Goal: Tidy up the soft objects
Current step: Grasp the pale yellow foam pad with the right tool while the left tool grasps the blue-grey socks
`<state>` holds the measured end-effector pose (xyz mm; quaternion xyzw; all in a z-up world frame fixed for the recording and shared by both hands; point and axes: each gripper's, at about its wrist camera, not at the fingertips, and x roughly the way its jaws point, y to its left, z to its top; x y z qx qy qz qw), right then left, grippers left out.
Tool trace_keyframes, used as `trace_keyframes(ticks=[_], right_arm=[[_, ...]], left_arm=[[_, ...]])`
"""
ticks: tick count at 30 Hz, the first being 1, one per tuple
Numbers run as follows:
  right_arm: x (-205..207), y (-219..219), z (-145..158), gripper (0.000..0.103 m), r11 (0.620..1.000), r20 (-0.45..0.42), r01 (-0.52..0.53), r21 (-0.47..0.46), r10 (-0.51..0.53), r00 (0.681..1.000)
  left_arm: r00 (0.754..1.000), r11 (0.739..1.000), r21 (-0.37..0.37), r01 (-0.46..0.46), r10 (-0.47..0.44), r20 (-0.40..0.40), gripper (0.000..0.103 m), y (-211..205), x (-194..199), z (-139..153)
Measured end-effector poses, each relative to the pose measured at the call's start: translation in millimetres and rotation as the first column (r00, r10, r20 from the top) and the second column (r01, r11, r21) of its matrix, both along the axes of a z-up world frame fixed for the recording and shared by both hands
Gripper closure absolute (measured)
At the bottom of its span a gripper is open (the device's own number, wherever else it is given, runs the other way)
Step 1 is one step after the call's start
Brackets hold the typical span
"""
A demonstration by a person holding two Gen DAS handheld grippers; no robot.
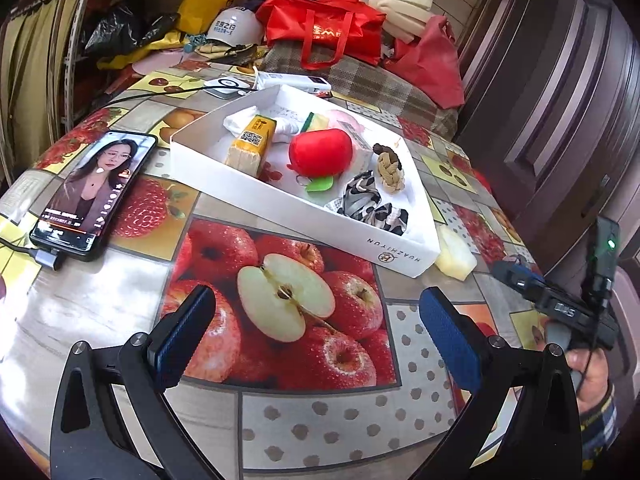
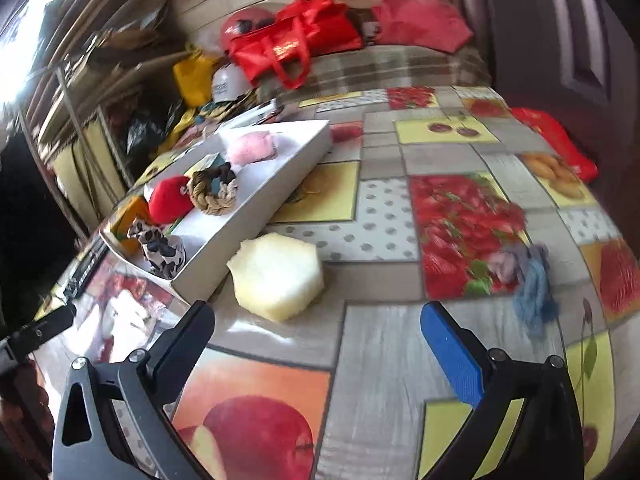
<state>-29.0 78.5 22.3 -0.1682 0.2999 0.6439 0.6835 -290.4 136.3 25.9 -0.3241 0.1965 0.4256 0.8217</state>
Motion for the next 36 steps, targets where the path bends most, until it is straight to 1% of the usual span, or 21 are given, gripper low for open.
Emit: trace_keyframes(ticks=[3,4,6,7,9,10,11,13,15,17,19,21,22,24,25,27,29,30,31,33,36], right_arm=[[-19,24,-3,0.0,0.996,0.064,-0.088,-0.035,0.09,0.994],[-28,34,-6,0.001,0.993,0.099,-0.108,-0.049,0.112,0.989],[-37,52,-13,0.002,0.99,0.154,-0.108,-0.089,0.121,0.981],[-39,60,-18,0.009,0.986,0.16,-0.108,-0.126,0.128,0.979],[-36,71,-27,0.011,0.976,0.121,-0.108,-0.186,0.132,0.984],[-34,72,-28,0.022,0.976,0.111,-0.108,-0.189,0.131,0.985],[-32,70,-27,0.044,0.979,0.103,-0.109,-0.174,0.128,0.986],[-30,61,-24,0.045,0.98,0.112,-0.117,-0.16,0.135,0.984],[-26,46,-24,0.046,0.98,0.089,-0.126,-0.155,0.141,0.986],[-12,16,-19,0.046,0.987,0.064,-0.105,-0.123,0.113,0.992],[4,-10,-9,0.046,0.995,0.042,-0.055,-0.081,0.058,0.997],[38,-43,-2,0.046,0.998,0.013,0.043,-0.044,-0.042,0.999],[52,-55,0,0.046,0.995,0.001,0.092,-0.034,-0.092,0.996],[87,-80,0,0.046,0.976,-0.016,0.216,-0.021,-0.217,0.976],[108,-91,-3,0.046,0.959,-0.045,0.284,-0.019,-0.284,0.958],[138,-106,-9,0.046,0.927,-0.124,0.374,-0.024,-0.374,0.919],[159,-118,-12,0.046,0.902,-0.207,0.432,-0.016,-0.426,0.881],[164,-123,-14,0.046,0.892,-0.232,0.452,-0.01,-0.442,0.866],[166,-127,-14,0.046,0.888,-0.253,0.46,-0.005,-0.446,0.859],[169,-127,-17,0.046,0.893,-0.286,0.451,-0.003,-0.433,0.855],[171,-128,-19,0.046,0.898,-0.316,0.44,-0.004,-0.419,0.851]], left_arm=[[1.0,1.0,0.008,0.002,-0.002,-0.005,0.0,-1,1,2],[1.0,1.0,0.011,0.003,-0.003,-0.008,0.0,-1,0,2],[1.0,1.0,0.021,0.007,-0.007,-0.022,0.0,-2,3,4],[0.999,0.999,0.031,0.012,-0.011,-0.031,0.0,-3,5,5],[0.998,0.998,0.05,0.023,-0.02,-0.053,0.0,-2,10,9],[0.997,0.998,0.061,0.032,-0.028,-0.067,0.0,-1,16,11],[0.996,0.997,0.063,0.047,-0.042,-0.077,0.0,1,22,14],[0.993,0.994,0.069,0.083,-0.076,-0.093,0.0,5,39,19],[0.984,0.986,0.089,0.141,-0.13,-0.121,0.0,6,63,25],[0.972,0.976,0.091,0.199,-0.185,-0.142,0.0,6,89,26],[0.953,0.96,0.079,0.267,-0.251,-0.169,0.0,6,119,24],[0.917,0.933,0.052,0.356,-0.338,-0.213,0.0,5,158,19],[0.892,0.915,0.041,0.402,-0.381,-0.244,0.0,2,183,16],[0.873,0.901,0.057,0.43,-0.399,-0.281,0.0,-1,216,14],[0.864,0.891,0.065,0.45,-0.416,-0.282,0.0,-2,231,14],[0.849,0.873,0.067,0.484,-0.45,-0.276,0.0,-4,262,16],[0.832,0.853,0.066,0.518,-0.484,-0.269,0.0,-11,284,18],[0.827,0.847,0.082,0.526,-0.486,-0.281,0.0,-19,294,18],[0.819,0.837,0.099,0.538,-0.492,-0.295,0.0,-25,305,18],[0.792,0.807,0.127,0.576,-0.513,-0.331,0.0,-38,325,17],[0.777,0.792,0.142,0.593,-0.517,-0.359,0.001,-43,356,14]])
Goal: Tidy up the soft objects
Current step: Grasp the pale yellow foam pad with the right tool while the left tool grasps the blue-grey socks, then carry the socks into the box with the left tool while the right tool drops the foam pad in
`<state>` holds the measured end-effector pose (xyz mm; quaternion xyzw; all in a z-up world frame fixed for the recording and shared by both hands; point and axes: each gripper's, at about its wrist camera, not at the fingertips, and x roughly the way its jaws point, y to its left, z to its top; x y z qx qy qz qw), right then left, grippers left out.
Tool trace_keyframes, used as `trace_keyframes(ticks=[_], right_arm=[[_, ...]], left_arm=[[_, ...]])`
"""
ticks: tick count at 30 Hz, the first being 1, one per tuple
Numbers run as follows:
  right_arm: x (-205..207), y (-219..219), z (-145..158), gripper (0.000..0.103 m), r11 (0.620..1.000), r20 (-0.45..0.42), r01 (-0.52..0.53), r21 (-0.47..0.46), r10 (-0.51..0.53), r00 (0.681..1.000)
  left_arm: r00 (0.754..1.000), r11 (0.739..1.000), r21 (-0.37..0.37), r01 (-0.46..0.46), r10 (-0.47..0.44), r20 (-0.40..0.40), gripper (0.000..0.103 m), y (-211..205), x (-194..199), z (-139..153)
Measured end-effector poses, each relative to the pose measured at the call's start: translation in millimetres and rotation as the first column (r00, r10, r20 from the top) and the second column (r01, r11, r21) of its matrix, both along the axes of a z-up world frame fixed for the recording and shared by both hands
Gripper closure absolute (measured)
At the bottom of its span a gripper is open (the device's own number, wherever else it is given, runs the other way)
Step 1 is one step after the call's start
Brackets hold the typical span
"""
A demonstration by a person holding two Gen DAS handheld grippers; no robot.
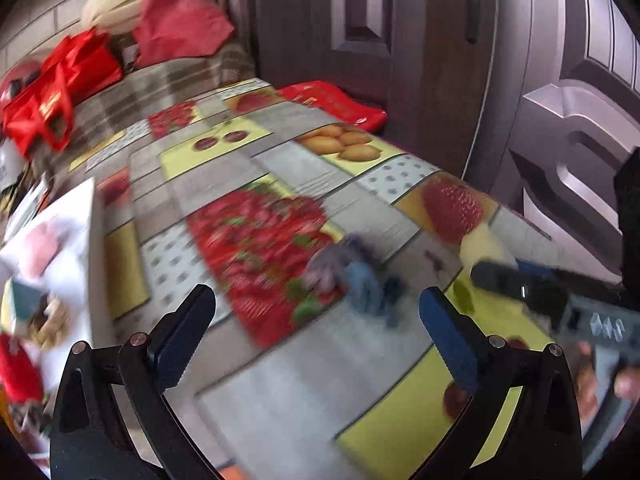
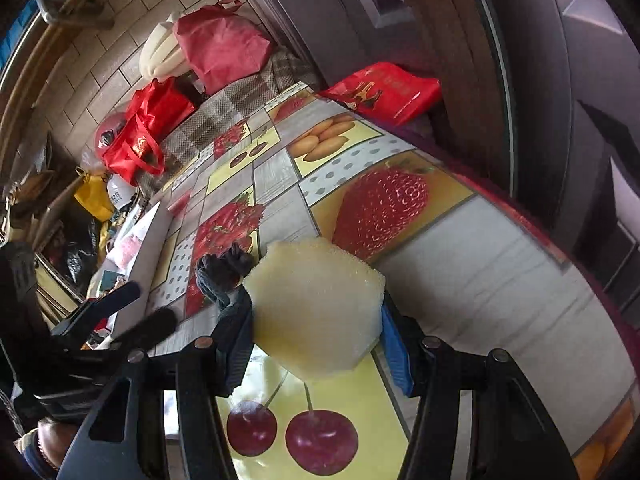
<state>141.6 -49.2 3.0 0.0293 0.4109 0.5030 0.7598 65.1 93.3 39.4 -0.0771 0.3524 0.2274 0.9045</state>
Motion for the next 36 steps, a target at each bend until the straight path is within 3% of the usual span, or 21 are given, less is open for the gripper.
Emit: trace_keyframes(ticks=[3,4,5,8,14,19,27,36], right_arm=[[4,-3,0,0.046,1.0,-0.019,-0.001,0.02,0.001,1.0],[7,-4,0,0.046,1.0,-0.026,-0.001,0.026,0.001,1.0],[8,-5,-1,0.046,1.0,-0.034,0.003,0.031,-0.001,0.999],[11,-5,-3,0.046,0.999,-0.049,0.002,0.037,0.0,0.999],[6,-7,1,0.046,0.999,-0.02,0.006,0.034,-0.005,1.0],[-7,-4,19,0.046,0.998,0.053,0.003,0.067,-0.007,0.999],[-53,34,50,0.046,0.985,0.117,-0.126,0.119,0.112,0.987],[-103,80,75,0.046,0.961,0.192,-0.242,0.135,0.214,0.958]], left_arm=[[0.999,1.0,0.003,0.004,-0.004,-0.043,0.001,2,26,-10],[0.998,1.0,0.002,0.009,-0.009,-0.068,0.006,2,34,-15],[0.996,1.0,-0.008,0.016,-0.017,-0.092,0.032,4,40,-21],[0.996,0.995,-0.08,0.052,-0.058,-0.073,0.077,7,40,-27],[0.999,0.995,-0.091,0.032,-0.033,-0.008,0.079,3,13,-17],[0.994,0.997,-0.081,-0.018,0.027,0.108,0.079,2,-32,16],[0.948,0.979,-0.046,-0.2,0.205,0.242,0.078,22,-118,65],[0.892,0.928,-0.018,-0.372,0.363,0.269,0.078,36,-206,75]])
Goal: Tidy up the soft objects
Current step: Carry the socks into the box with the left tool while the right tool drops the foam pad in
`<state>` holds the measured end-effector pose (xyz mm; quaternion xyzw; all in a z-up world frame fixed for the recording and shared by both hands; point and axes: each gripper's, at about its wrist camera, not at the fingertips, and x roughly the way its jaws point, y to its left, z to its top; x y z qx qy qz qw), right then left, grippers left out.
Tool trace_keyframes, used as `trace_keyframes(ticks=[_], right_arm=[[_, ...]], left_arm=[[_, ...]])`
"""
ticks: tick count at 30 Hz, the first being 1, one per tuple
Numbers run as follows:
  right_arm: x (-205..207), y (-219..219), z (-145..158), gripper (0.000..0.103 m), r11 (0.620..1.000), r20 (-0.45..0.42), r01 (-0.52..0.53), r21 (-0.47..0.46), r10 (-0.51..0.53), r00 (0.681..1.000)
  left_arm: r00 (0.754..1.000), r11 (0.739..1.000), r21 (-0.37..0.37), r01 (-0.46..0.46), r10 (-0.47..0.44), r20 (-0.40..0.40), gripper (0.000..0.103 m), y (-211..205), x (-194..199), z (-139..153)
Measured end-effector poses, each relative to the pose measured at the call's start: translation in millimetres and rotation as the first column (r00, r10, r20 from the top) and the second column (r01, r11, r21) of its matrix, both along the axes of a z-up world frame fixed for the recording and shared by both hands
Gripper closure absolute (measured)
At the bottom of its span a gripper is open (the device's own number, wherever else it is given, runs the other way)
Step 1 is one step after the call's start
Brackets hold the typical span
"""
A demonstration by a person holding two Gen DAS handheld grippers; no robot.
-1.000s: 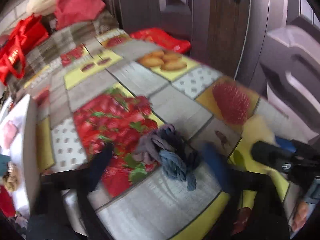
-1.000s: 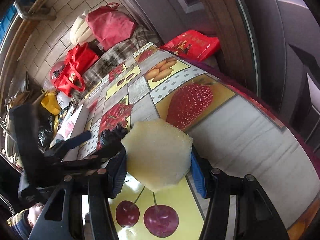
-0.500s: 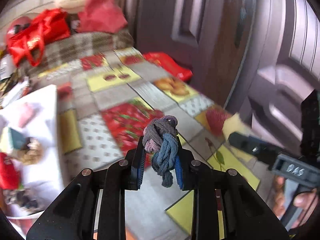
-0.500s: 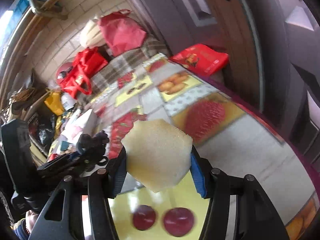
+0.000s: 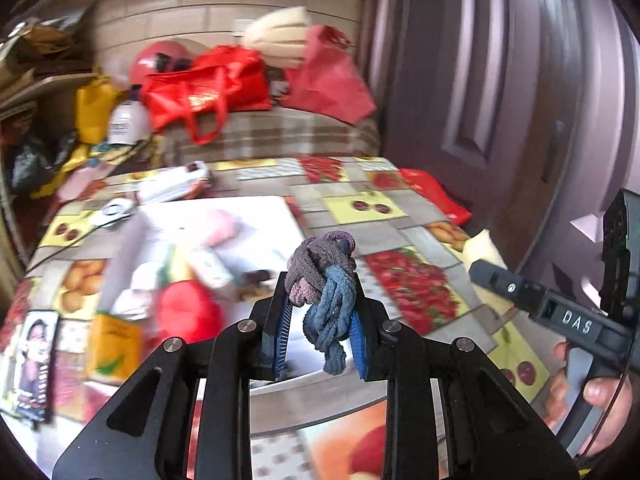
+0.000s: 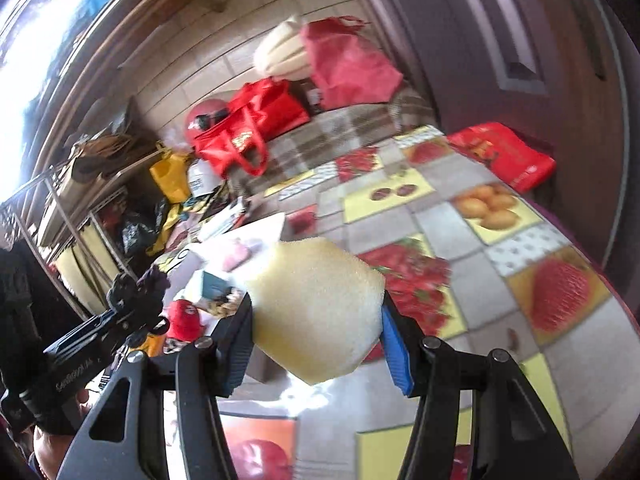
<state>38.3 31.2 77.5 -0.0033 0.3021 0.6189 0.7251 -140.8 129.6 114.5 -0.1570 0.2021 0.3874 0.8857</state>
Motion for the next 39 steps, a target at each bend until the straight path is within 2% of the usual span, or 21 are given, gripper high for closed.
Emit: trace_keyframes(ticks=[5,11,18,27,31,35,39], right_arm=[[-26,19,12,0.046,0.999,0.035,-0.049,0.02,0.049,0.998],[-48,33,31,0.046,0.995,0.079,-0.084,0.049,0.08,0.994],[-66,48,51,0.046,0.988,0.101,-0.118,0.096,0.108,0.989],[-80,81,57,0.046,0.982,0.089,-0.164,0.091,0.156,0.984],[-85,97,51,0.046,0.983,0.1,-0.179,0.048,0.174,0.98],[-86,116,40,0.046,0.984,0.099,-0.178,0.004,0.177,0.979],[-84,139,30,0.046,0.983,0.084,-0.182,-0.032,0.184,0.979]], left_arm=[[0.996,0.996,0.0,-0.089,0.089,0.022,0.078,14,-41,9],[0.987,0.988,0.024,-0.152,0.151,0.05,0.078,25,-74,29],[0.979,0.978,0.023,-0.206,0.205,0.014,0.078,37,-99,36],[0.959,0.958,-0.055,-0.281,0.282,0.008,0.078,88,-125,31],[0.955,0.952,-0.079,-0.297,0.297,-0.012,0.078,115,-125,25],[0.954,0.95,-0.1,-0.297,0.291,-0.07,0.078,140,-105,10],[0.962,0.958,-0.118,-0.26,0.246,-0.12,0.078,158,-75,-9]])
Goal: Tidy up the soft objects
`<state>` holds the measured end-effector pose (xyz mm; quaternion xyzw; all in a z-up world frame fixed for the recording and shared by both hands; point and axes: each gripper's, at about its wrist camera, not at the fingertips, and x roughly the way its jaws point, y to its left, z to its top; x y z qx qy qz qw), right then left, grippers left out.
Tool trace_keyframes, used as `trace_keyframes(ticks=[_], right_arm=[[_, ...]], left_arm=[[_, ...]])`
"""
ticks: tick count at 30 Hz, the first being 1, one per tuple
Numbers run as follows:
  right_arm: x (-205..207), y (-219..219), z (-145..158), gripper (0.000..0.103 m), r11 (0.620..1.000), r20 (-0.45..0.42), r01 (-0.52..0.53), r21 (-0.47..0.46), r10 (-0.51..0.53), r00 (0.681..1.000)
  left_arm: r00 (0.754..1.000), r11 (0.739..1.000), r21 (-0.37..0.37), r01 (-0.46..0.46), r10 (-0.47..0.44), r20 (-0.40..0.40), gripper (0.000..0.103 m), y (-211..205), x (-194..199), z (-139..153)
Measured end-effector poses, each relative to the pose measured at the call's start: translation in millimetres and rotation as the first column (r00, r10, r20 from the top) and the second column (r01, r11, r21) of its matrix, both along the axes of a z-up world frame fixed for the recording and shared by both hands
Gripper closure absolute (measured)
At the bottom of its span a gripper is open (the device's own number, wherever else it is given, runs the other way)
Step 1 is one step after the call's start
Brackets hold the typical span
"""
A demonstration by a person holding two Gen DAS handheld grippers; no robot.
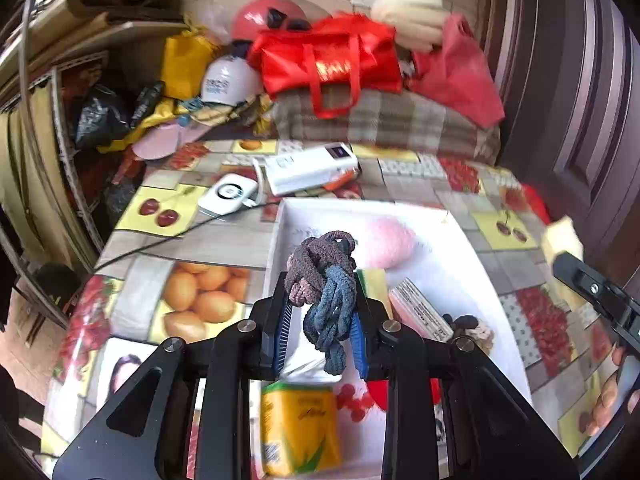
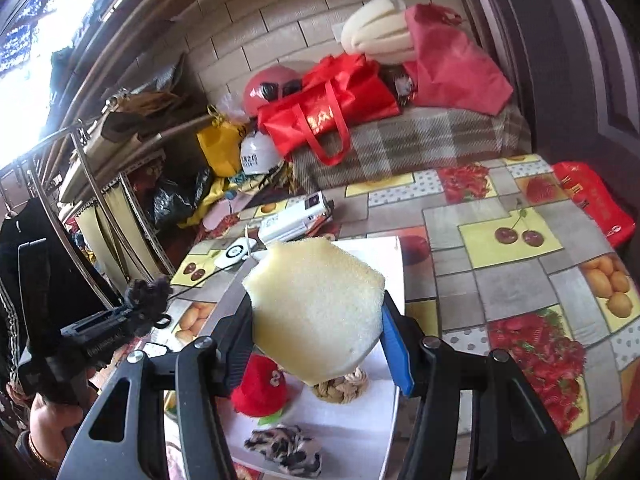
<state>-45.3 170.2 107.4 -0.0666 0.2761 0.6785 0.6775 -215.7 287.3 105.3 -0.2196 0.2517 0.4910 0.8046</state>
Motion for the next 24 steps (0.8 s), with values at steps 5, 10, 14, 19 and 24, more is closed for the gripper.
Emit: trace_keyframes(ticks=[5,10,14,19,24], right_arm=[[-4,39,-24,0.046,0.995,-0.026,-0.031,-0.092,0.029,0.999],[-10,62,-47,0.04,0.991,-0.022,-0.034,-0.133,0.031,0.999],[-9,65,-54,0.014,0.992,-0.042,-0.026,-0.124,0.021,0.999],[-7,55,-55,0.0,0.995,-0.073,-0.016,-0.096,0.009,0.997],[-10,38,-50,0.0,0.997,-0.097,-0.029,-0.067,0.023,0.995]], left_arm=[[0.999,0.998,-0.06,0.022,-0.025,-0.044,0.074,25,33,-24],[0.998,0.999,-0.053,-0.003,-0.001,-0.064,0.014,36,43,-36],[0.996,0.999,-0.025,-0.043,0.04,-0.084,0.0,38,38,-39],[0.997,0.998,0.005,-0.062,0.062,-0.045,0.0,23,24,-30],[0.998,0.997,0.046,-0.06,0.059,0.011,0.0,-16,5,-18]])
